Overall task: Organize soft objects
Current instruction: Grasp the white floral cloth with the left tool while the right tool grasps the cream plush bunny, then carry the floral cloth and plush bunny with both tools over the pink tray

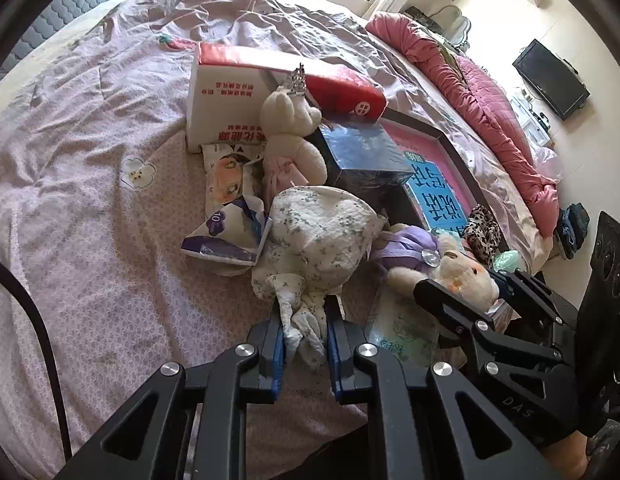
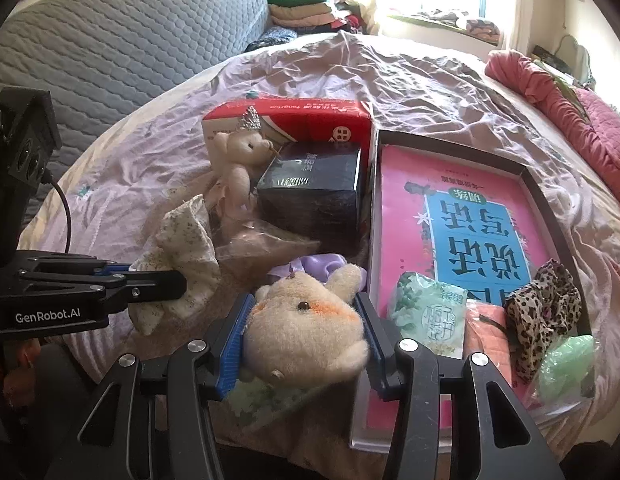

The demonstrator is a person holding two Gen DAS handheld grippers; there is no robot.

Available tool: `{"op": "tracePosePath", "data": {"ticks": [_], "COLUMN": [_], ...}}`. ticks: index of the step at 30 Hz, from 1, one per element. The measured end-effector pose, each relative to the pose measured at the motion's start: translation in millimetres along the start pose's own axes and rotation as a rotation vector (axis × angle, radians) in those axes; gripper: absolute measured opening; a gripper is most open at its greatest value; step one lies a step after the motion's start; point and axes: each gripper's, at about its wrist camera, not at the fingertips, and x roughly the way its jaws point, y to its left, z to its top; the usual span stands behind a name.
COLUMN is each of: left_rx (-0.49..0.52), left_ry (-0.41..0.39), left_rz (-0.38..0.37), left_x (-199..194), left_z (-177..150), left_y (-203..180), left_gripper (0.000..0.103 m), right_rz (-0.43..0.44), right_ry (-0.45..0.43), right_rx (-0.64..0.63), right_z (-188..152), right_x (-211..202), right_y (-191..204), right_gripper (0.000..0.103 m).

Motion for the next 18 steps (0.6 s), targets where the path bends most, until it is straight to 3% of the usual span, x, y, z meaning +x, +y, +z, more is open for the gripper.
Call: {"op": "tracePosePath", "data": {"ticks": [18], "left_rx": [0.05], "left_ry": [-0.062], "left_rz": [0.018], "left_x": [-36.5], "left_z": [-1.9], "left_y": [-25.2], "left_gripper": [0.018], "right_rz": [-0.005], "right_ry": [-0.069], "right_rx": [0.02], "right_z": [4.7], "right_x": [-32.2], "right_y": [-0.8], "right_gripper": [0.052]}}
